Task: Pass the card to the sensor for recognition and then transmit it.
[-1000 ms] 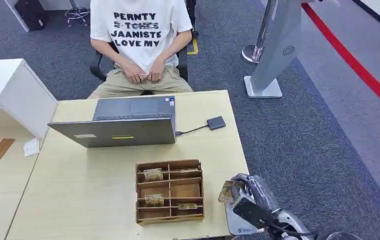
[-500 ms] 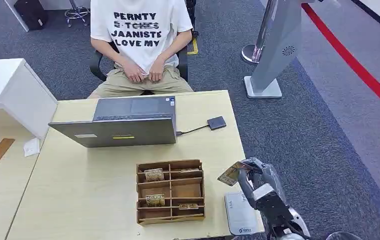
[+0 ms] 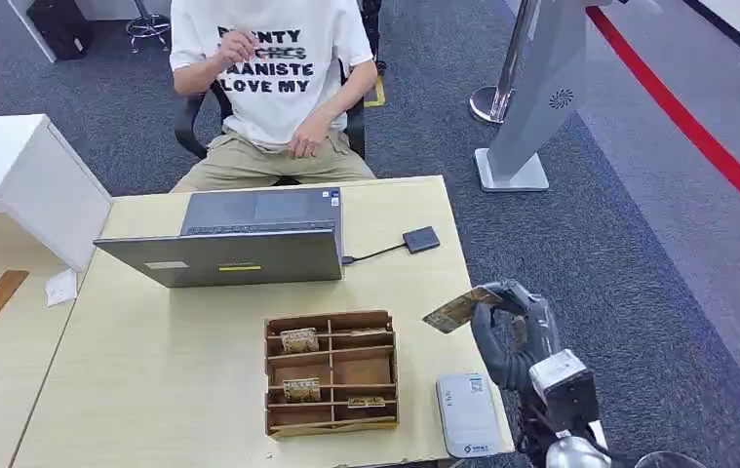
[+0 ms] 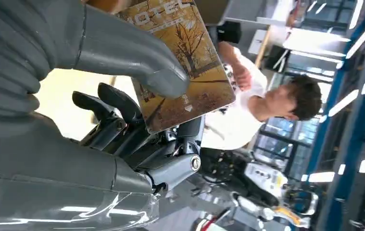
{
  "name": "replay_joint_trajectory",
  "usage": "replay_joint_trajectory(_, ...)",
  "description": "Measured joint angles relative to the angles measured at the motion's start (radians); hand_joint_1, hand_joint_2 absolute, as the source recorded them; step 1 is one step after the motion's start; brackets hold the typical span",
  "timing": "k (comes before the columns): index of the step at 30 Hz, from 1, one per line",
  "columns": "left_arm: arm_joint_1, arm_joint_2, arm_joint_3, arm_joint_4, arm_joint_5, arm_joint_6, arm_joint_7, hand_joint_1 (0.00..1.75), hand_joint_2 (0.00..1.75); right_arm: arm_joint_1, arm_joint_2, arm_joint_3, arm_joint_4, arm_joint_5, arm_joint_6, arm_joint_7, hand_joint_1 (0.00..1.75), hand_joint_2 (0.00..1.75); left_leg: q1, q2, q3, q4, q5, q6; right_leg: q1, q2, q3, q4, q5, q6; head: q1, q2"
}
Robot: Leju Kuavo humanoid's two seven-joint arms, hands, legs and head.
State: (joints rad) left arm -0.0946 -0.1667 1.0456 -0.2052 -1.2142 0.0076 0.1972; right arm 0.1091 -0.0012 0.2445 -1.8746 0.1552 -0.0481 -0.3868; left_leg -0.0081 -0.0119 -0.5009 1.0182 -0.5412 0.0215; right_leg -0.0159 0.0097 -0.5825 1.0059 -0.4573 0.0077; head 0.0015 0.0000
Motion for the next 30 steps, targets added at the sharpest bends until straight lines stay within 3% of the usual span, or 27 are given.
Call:
replay_joint_trajectory(6, -0.017, -0.001, -0.022, 0.0, -0.031, -0.017, 0.006, 0.0, 0.0, -0.165, 0.01, 0.042, 0.052, 0.013, 0.03, 0.063, 1.75, 1.75, 0.0, 0.0, 0.0, 0.0, 0.001, 0.0, 0.0, 0.0, 0.0, 0.0, 0.001, 0.001, 0.0, 0.0)
replay_joint_trajectory(18, -0.039, -0.002, -0.07, 0.0, -0.08, -0.038, 0.027, 0.0, 0.0, -0.483, 0.04, 0.117, 0.248, 0.115, 0.018, 0.188, 1.75, 1.75, 0.0, 0.0, 0.0, 0.0, 0.002, 0.001, 0.0, 0.0, 0.0, 0.0, 0.002, 0.001, 0.0, 0.0)
replay_joint_trajectory(23, -0.05, -0.004, -0.087, 0.0, -0.097, -0.047, 0.037, 0.0, 0.0, -0.586, 0.064, 0.167, 0.331, 0.218, -0.021, 0.238, 1.75, 1.75, 0.0, -0.001, -0.001, 0.0, 0.002, 0.001, 0.0, 0.0, 0.0, 0.0, 0.002, 0.001, 0.0, 0.0)
replay_joint_trajectory(30, -0.064, -0.01, -0.114, 0.0, -0.122, -0.055, 0.053, 0.0, 0.0, -0.697, 0.105, 0.238, 0.455, 0.472, -0.141, 0.314, 1.75, 1.75, 0.0, -0.001, -0.001, 0.0, 0.002, 0.001, 0.0, 0.0, 0.0, 0.0, 0.002, 0.001, 0.0, 0.0)
